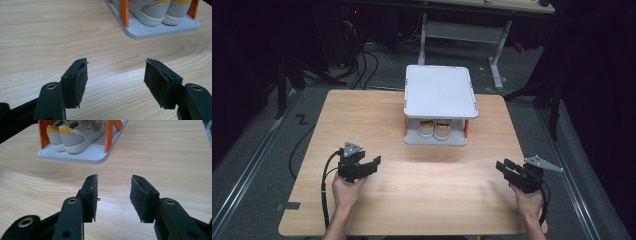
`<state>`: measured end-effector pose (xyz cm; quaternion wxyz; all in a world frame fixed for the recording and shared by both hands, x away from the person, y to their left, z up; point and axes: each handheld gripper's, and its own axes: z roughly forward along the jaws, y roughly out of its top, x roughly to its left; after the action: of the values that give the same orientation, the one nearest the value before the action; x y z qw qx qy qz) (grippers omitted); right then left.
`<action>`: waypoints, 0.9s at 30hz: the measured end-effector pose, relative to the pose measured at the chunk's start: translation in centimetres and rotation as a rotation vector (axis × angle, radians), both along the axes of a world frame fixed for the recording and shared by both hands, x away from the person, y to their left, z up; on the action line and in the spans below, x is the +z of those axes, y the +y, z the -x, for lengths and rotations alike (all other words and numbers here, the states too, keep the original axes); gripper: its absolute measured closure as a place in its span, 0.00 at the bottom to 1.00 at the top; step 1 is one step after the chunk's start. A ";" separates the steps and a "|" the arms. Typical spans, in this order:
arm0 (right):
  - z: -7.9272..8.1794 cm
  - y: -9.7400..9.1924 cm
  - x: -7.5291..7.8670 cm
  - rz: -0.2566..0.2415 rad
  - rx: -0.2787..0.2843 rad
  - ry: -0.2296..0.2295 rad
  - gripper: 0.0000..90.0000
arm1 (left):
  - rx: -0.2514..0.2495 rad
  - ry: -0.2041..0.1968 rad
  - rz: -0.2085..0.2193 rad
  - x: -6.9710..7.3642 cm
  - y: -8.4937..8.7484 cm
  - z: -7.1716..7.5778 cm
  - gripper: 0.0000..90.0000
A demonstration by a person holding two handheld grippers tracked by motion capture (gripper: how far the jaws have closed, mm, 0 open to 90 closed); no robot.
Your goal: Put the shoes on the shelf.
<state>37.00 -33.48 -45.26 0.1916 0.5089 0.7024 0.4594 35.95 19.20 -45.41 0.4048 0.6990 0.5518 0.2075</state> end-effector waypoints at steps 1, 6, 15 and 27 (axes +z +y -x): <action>-0.1 0.0 -0.1 -0.002 -0.003 0.006 0.63 | 0.004 0.004 0.003 -0.2 0.0 -0.1 0.39; -0.5 -0.1 -0.7 0.005 -0.008 0.027 0.64 | 0.024 0.017 0.004 -1.0 0.4 -0.5 0.39; -1.7 0.0 -2.1 0.029 -0.022 0.073 0.64 | 0.043 0.038 -0.030 -2.4 0.4 -1.5 0.39; -2.8 0.8 -3.5 0.082 -0.039 0.108 0.62 | 0.071 0.055 -0.082 -3.9 -0.1 -2.8 0.40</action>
<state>39.82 -32.67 -48.72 0.1829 0.5381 0.7200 0.3982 38.74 19.06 -49.34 0.3531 0.7003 0.5782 0.2249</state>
